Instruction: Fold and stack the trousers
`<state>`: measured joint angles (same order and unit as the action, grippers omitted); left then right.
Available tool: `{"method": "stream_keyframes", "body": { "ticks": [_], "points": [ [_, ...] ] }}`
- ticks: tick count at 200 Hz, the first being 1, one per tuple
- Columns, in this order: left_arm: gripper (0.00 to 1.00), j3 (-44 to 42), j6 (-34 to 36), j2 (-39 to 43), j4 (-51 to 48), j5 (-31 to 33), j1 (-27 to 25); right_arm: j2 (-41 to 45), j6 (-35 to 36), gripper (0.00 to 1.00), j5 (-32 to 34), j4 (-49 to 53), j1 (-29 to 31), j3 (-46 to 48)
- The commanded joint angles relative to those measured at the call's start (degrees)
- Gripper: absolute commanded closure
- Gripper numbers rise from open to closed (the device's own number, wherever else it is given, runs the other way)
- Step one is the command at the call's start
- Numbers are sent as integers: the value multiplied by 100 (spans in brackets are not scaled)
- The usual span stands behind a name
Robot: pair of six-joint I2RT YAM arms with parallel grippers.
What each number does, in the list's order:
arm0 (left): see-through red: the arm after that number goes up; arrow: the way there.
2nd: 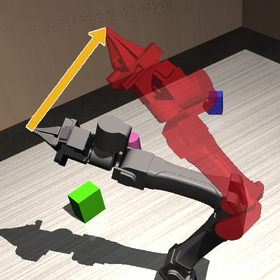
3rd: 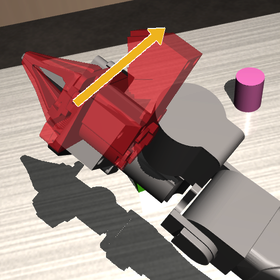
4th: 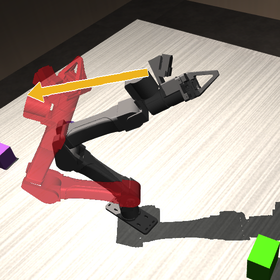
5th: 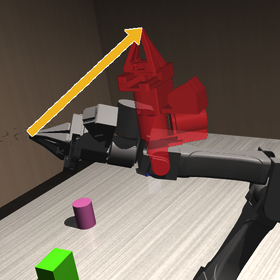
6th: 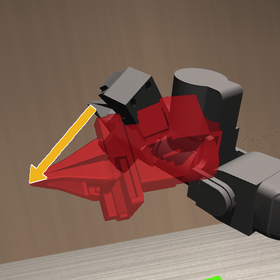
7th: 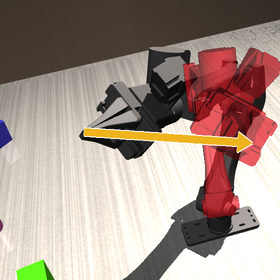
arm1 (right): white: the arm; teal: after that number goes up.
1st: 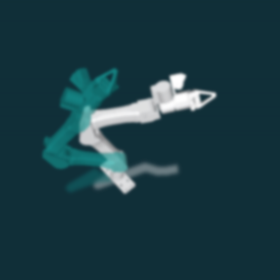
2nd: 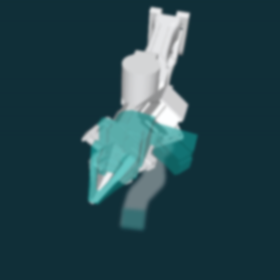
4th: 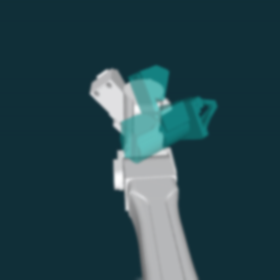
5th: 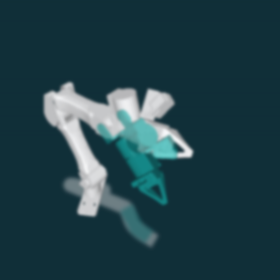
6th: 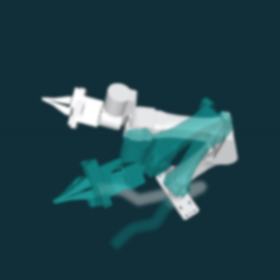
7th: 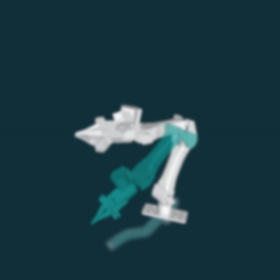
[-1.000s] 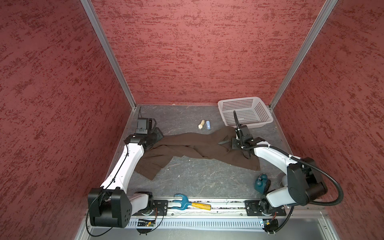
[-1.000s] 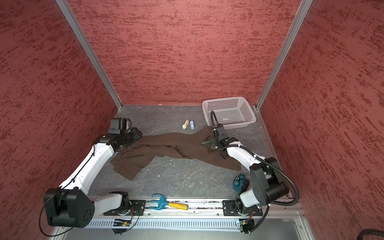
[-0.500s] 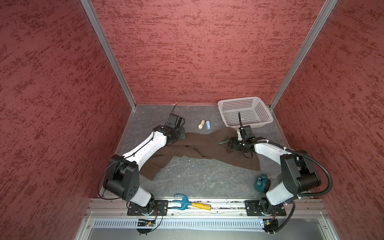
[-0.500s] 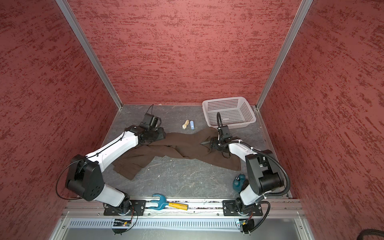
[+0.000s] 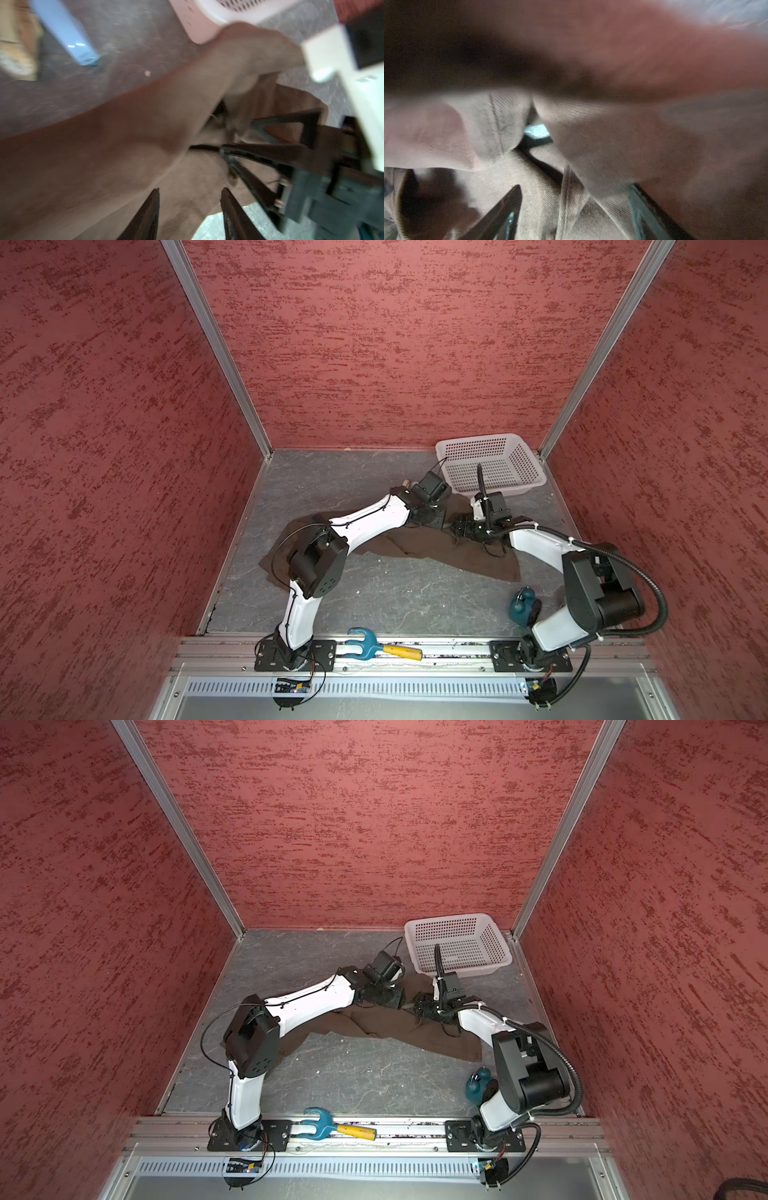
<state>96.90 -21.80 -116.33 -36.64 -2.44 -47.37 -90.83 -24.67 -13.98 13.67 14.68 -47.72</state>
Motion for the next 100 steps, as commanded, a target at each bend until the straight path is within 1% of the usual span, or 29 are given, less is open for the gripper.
{"method": "stream_keyframes", "body": {
  "ticks": [1, 5, 9, 13, 14, 15, 19, 20, 21, 24, 25, 28, 35, 49, 63, 72, 82, 100],
  "points": [
    [51, 130, 328, -161, -155, -117, -150, -222, -180, 28, -320, -325, -70, -100],
    [50, 92, 334, -149, -109, -104, -177, -244, -206, 32, -355, -392, -98, -82],
    [48, 32, 343, -137, -46, -86, -201, -253, -241, 38, -367, -450, -112, -79],
    [46, -23, 336, -115, 26, -96, -232, -260, -280, 47, -351, -501, -149, -65],
    [46, -45, 331, -108, 48, -98, -239, -256, -294, 52, -345, -524, -167, -58],
    [45, -60, 328, -104, 67, -103, -242, -256, -294, 52, -345, -524, -167, -58],
    [43, -121, 298, -85, 130, -117, -252, -251, -345, 61, -350, -572, -202, -57],
    [43, -138, 290, -88, 144, -126, -262, -251, -370, 66, -362, -591, -222, -58],
    [42, -150, 282, -85, 159, -130, -267, -251, -370, 66, -362, -591, -222, -58],
    [41, -180, 253, -75, 192, -153, -275, -232, -420, 73, -393, -624, -277, -76],
    [40, -193, 241, -74, 201, -161, -282, -232, -420, 73, -393, -624, -277, -76],
    [39, -221, 207, -74, 232, -187, -293, -212, -466, 78, -445, -663, -328, -94],
    [37, -267, 129, -80, 301, -219, -327, -170, -526, 84, -591, -708, -418, -154],
    [34, -388, 39, -89, 456, -215, -417, -86, -496, 90, -726, -656, -555, -360],
    [33, -462, -46, -162, 606, -228, -519, 13, -337, 94, -602, -452, -653, -622],
    [33, -415, -184, -271, 610, -373, -545, 68, -238, 97, -525, -276, -706, -799],
    [34, -343, -287, -393, 599, -624, -545, 120, -148, 100, -460, -96, -785, -985],
    [35, -265, -320, -495, 562, -733, -547, 262, -150, 100, -315, -47, -944, -1129]
  ]
}}
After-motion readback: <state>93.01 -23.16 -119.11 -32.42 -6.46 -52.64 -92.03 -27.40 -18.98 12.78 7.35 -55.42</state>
